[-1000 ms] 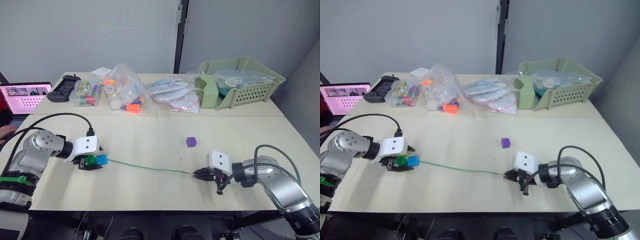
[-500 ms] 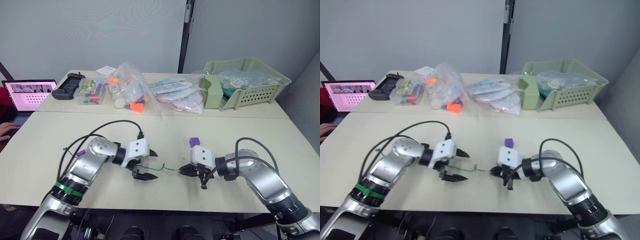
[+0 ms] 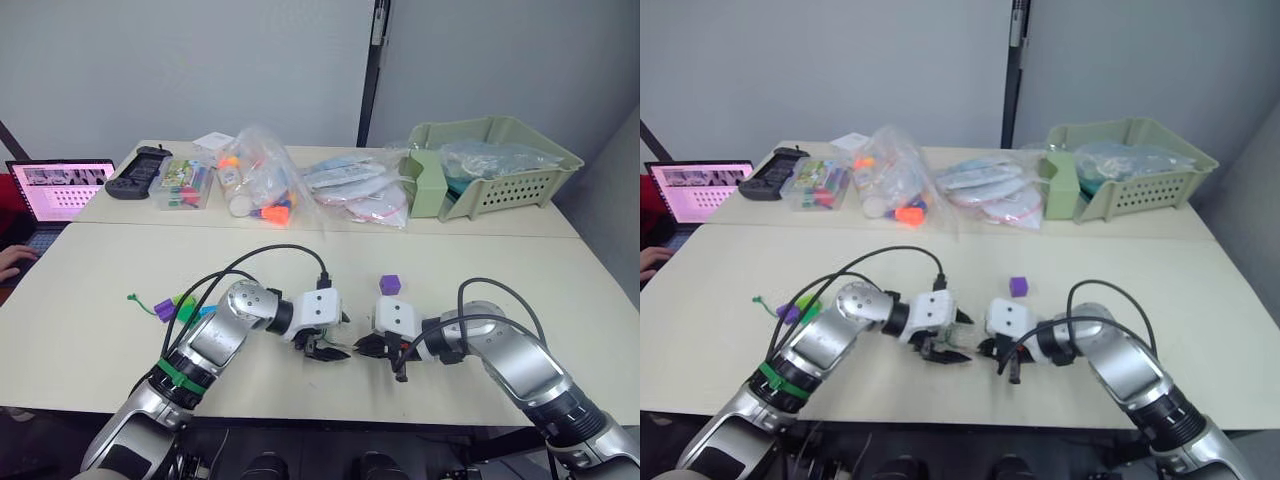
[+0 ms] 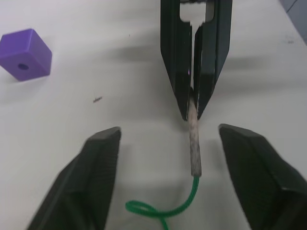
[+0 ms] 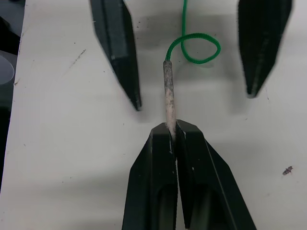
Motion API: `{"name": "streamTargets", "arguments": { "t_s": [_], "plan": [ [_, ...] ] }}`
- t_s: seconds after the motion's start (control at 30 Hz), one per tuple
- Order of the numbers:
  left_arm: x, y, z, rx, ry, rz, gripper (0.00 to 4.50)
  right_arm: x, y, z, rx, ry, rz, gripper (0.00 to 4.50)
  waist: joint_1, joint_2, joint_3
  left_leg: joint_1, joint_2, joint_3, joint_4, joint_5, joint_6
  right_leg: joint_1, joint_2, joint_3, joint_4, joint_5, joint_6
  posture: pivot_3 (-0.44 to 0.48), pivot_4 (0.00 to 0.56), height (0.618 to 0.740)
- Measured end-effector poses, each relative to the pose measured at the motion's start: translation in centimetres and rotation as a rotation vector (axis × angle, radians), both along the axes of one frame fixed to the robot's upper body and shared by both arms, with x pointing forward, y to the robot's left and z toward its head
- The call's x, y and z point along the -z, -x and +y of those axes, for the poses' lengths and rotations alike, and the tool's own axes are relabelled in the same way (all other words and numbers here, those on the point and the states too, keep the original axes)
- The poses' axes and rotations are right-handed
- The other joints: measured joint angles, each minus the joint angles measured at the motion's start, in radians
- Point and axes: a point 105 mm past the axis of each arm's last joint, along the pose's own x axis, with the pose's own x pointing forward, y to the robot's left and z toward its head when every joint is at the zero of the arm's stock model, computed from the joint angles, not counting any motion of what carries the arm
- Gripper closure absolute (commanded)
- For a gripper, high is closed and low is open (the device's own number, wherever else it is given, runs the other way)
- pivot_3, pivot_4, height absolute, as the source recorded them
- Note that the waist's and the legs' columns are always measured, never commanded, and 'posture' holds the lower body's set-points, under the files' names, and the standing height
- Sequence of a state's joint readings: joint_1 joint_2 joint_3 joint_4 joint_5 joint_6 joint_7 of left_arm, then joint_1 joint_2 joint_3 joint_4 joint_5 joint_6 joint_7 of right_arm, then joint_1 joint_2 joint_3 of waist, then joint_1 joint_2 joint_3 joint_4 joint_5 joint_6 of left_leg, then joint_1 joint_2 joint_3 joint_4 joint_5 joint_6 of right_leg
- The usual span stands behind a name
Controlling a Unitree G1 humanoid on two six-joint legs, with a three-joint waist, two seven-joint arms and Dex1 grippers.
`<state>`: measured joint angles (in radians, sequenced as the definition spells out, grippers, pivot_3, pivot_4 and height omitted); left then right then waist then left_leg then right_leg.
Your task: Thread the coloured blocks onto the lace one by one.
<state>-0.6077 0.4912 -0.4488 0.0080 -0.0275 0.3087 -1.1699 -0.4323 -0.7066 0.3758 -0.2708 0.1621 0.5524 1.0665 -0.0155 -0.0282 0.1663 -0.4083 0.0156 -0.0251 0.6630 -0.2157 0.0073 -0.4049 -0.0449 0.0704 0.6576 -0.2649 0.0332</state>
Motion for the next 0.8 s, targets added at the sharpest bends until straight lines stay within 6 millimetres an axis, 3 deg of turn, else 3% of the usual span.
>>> {"name": "streamTargets", "arguments": {
  "t_s": [0.23,0.73,0.8],
  "plan": [
    [0.32,0.16,0.25,0.008,-0.019,0.007,4.47,-0.14,-0.23,-0.15,0.017,-0.002,-0.009,4.5,0.002,0.0,0.0,0.0,0.0,0.0,0.0,0.0,0.0,0.0,0.0,0.0,0.0,0.0,0.0,0.0,0.15,0.74],
    [0.48,0.52,-0.03,0.022,-0.002,0.03,4.47,-0.12,0.05,-0.45,0.021,0.009,0.002,4.5,0.001,0.0,0.0,0.0,0.0,0.0,0.0,0.0,0.0,0.0,0.0,0.0,0.0,0.0,0.0,0.0,0.15,0.74],
    [0.47,0.52,-0.05,0.023,-0.002,0.03,4.5,-0.16,0.06,-0.47,0.03,0.002,0.004,3.82,0.001,0.0,0.0,0.0,0.0,0.0,0.0,0.0,0.0,0.0,0.0,0.0,0.0,0.0,0.0,0.0,0.15,0.74]
  ]
}}
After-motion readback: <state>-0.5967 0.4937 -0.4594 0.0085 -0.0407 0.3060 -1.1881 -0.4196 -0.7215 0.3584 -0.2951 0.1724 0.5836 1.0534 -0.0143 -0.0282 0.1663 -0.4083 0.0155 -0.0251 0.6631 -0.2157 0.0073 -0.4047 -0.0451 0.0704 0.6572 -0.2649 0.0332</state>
